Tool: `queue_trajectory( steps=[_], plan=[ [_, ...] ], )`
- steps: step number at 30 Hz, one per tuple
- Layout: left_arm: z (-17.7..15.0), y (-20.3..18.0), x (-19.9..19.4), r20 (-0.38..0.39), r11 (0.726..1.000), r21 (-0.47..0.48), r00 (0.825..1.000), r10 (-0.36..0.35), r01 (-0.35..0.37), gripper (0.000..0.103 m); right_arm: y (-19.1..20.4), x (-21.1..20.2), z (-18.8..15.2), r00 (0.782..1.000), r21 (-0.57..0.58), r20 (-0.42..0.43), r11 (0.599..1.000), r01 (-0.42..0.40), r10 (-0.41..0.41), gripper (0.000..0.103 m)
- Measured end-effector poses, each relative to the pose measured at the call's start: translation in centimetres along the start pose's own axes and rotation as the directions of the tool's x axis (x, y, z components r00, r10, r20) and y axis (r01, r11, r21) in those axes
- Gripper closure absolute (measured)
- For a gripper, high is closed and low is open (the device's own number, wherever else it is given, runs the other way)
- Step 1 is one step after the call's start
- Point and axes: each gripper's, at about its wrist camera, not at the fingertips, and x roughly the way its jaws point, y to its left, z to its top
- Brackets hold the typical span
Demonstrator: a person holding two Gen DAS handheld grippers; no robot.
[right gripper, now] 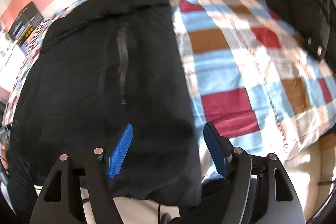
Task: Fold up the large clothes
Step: 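Grasp the jacket hem with both grippers and lift it toward the collar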
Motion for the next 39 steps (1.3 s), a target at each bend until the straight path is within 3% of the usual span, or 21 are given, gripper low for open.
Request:
queue_trajectory(
  steps=[6,10,18,19,23,28,32,36,39],
  plan=[
    [-1.0,-0.6,0.3,-0.044,0.992,-0.033,0.991,-0.124,0.123,0.039,-1.2,2.1,-0.9,0.985,0.116,-0.090,0.984,-0.134,0.145,0.033],
    [-2.3,-2.1,-0.4,-0.033,0.992,0.031,0.992,-0.118,0.119,0.039,-1.2,1.7,-1.5,0.978,0.135,-0.096,0.976,-0.171,0.185,0.033],
    [-2.2,-0.8,0.3,-0.067,0.981,-0.046,0.979,-0.191,0.188,0.038,-2.7,2.7,-1.7,0.954,0.229,-0.142,0.946,-0.227,0.264,0.033],
    [-2.3,-0.7,0.2,-0.066,0.981,-0.052,0.979,-0.192,0.189,0.042,-2.5,2.4,-1.7,0.951,0.226,-0.150,0.946,-0.233,0.270,0.035],
    [-2.7,-0.5,-0.4,-0.060,0.982,-0.032,0.980,-0.189,0.187,0.058,-2.2,1.5,-1.9,0.936,0.219,-0.151,0.934,-0.281,0.317,0.060],
    [-2.3,0.1,-0.8,-0.067,0.972,-0.067,0.971,-0.228,0.223,0.084,-2.1,1.8,-1.8,0.928,0.240,-0.158,0.925,-0.296,0.338,0.073],
    [-1.7,-0.1,-3.5,-0.016,0.964,-0.056,0.966,-0.260,0.259,0.087,-0.9,-0.3,-0.8,0.924,0.214,-0.105,0.916,-0.340,0.368,0.078],
    [-0.4,0.4,-7.6,0.081,0.935,-0.077,0.937,-0.339,0.345,0.088,-0.9,-4.1,0.3,0.900,0.208,-0.003,0.881,-0.425,0.435,0.079],
    [0.6,0.6,-10.7,0.155,0.927,-0.064,0.921,-0.357,0.371,0.089,-0.1,-6.6,0.7,0.895,0.155,0.036,0.883,-0.444,0.444,0.079]
  ],
)
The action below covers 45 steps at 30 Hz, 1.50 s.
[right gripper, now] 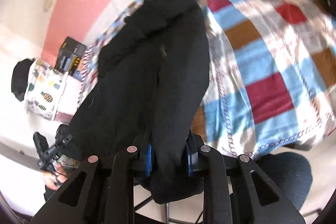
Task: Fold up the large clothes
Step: 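Grasp the jacket hem with both grippers and lift it toward the collar, then carry the held hem over to the collar with both grippers and lay it down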
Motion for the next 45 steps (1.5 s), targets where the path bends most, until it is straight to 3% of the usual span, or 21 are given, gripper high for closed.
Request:
queue_trajectory(
  steps=[5,14,18,24,29,36,45],
  plan=[
    [1.4,-0.3,-3.5,0.073,0.999,-0.012,0.996,-0.050,0.051,0.089,1.6,-2.8,-0.3,0.998,-0.021,0.053,0.999,-0.046,0.047,0.080],
    [0.5,0.6,-5.7,0.091,0.991,-0.079,0.991,-0.096,0.104,0.089,1.2,-6.3,-1.3,0.987,0.037,0.118,0.993,-0.115,0.110,0.080],
    [2.7,0.3,-5.1,0.129,0.987,-0.098,0.985,-0.111,0.124,0.089,1.9,-6.3,0.9,0.978,0.032,0.152,0.988,-0.149,0.142,0.080],
    [9.4,-1.4,-3.6,0.213,0.985,-0.067,0.967,-0.139,0.157,0.089,3.5,-5.6,7.9,0.956,0.010,0.236,0.983,-0.181,0.174,0.080],
    [16.2,-2.4,-0.3,0.248,0.982,-0.084,0.958,-0.143,0.168,0.089,4.4,-3.8,14.6,0.948,0.011,0.273,0.985,-0.170,0.161,0.079],
    [24.4,-3.3,8.0,0.212,0.985,-0.124,0.973,-0.091,0.119,0.089,4.7,2.2,23.2,0.960,0.046,0.264,0.993,-0.112,0.096,0.079],
    [29.7,-2.0,18.8,0.087,0.990,-0.141,0.996,0.029,-0.017,0.088,2.3,11.3,30.6,0.987,0.136,0.162,0.990,-0.018,-0.005,0.078]
  ],
)
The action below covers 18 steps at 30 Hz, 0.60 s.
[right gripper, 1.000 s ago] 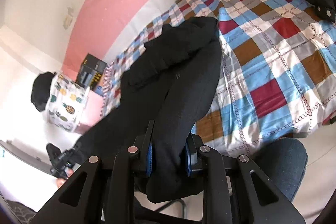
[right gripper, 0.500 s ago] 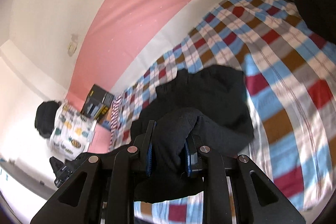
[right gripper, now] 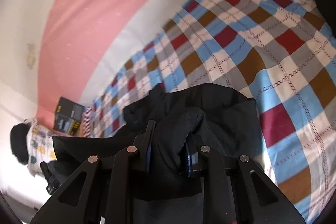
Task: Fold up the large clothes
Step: 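Carry the held hem over to the collar with both grippers and lay it down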
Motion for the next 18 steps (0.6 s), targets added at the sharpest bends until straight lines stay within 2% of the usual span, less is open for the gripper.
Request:
queue_trajectory(
  steps=[5,7,9,10,12,14,17,18],
  plan=[
    [1.0,1.3,6.0,-0.081,0.998,-0.002,0.994,0.070,-0.070,0.086,-2.5,5.3,1.9,0.997,0.069,-0.066,0.996,0.055,-0.050,0.073],
    [1.2,1.7,8.2,-0.117,0.996,-0.002,0.989,0.090,-0.091,0.082,-3.4,7.0,2.3,0.995,0.096,-0.081,0.993,0.064,-0.057,0.070],
    [1.5,2.0,9.2,-0.143,0.996,-0.011,0.986,0.088,-0.090,0.080,-3.4,7.8,2.4,0.995,0.076,-0.077,0.994,0.073,-0.067,0.062],
    [1.8,2.1,9.4,-0.151,0.997,-0.019,0.986,0.066,-0.070,0.078,-3.1,7.8,2.5,0.995,0.060,-0.071,0.996,0.068,-0.064,0.058],
    [2.4,2.7,9.0,-0.149,0.999,-0.047,0.989,-0.012,0.005,0.070,-2.4,7.0,2.8,0.999,0.016,-0.040,1.000,0.015,-0.015,0.036],
    [2.9,3.1,8.5,-0.143,0.996,-0.069,0.988,-0.063,0.053,0.066,-2.1,5.5,3.5,0.999,-0.009,0.014,0.999,-0.032,0.032,0.031],
    [2.9,3.6,7.4,-0.122,0.989,-0.099,0.985,-0.124,0.112,0.059,-2.1,3.4,4.1,0.993,-0.045,0.113,0.999,-0.015,0.020,0.029],
    [2.9,3.6,7.0,-0.099,0.987,-0.103,0.986,-0.136,0.126,0.053,-2.2,3.1,4.1,0.993,-0.057,0.121,0.998,-0.007,0.014,0.029]
  ],
)
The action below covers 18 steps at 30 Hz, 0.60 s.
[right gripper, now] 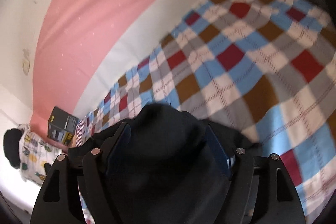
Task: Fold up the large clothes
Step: 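Carry the held hem over to the collar with both grippers and lay it down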
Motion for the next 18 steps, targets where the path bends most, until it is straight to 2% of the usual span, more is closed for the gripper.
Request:
queue_trajectory(
  steps=[2,4,6,10,12,14,15,16,17,18],
  plan=[
    [-0.2,0.0,-1.7,0.074,1.000,-0.001,0.997,-0.020,0.020,0.038,0.0,0.1,-0.3,1.000,-0.030,-0.016,0.999,0.019,-0.020,0.029],
    [0.1,0.0,-3.5,0.171,1.000,0.000,0.985,-0.029,0.029,0.026,-0.3,0.6,-1.0,0.996,-0.073,-0.053,0.995,0.062,-0.066,0.029],
    [0.3,0.1,-4.0,0.206,1.000,0.007,0.979,0.011,-0.012,0.020,-0.7,1.4,-1.6,0.993,-0.097,-0.076,0.991,0.088,-0.096,0.029],
    [-0.2,-0.8,-0.9,0.095,0.981,0.129,0.986,0.134,-0.145,0.020,-1.7,3.1,-2.3,0.988,-0.083,-0.107,0.991,0.103,-0.112,0.029],
    [-0.7,-1.0,1.5,0.039,0.963,0.196,0.983,0.180,-0.184,0.020,-1.8,4.3,-2.4,0.986,-0.080,-0.127,0.992,0.101,-0.111,0.029],
    [-0.8,-0.4,3.8,-0.013,0.955,0.205,0.975,0.224,-0.217,0.022,-1.5,5.4,-2.3,0.982,-0.094,-0.156,0.991,0.096,-0.110,0.029],
    [-0.9,-0.1,4.5,-0.032,0.954,0.204,0.972,0.233,-0.222,0.033,-1.3,5.9,-2.3,0.979,-0.107,-0.170,0.990,0.092,-0.110,0.040],
    [-0.9,-0.1,5.2,-0.043,0.954,0.210,0.973,0.226,-0.213,0.055,-0.9,6.0,-2.2,0.980,-0.122,-0.158,0.988,0.098,-0.117,0.056],
    [-1.0,-0.4,5.4,-0.021,0.943,0.224,0.966,0.256,-0.245,0.062,-0.7,6.0,-2.1,0.979,-0.134,-0.145,0.984,0.122,-0.141,0.081],
    [-1.0,-0.9,5.4,0.016,0.933,0.239,0.962,0.272,-0.268,0.074,-0.5,6.1,-1.9,0.977,-0.138,-0.136,0.980,0.146,-0.165,0.084]
  ],
)
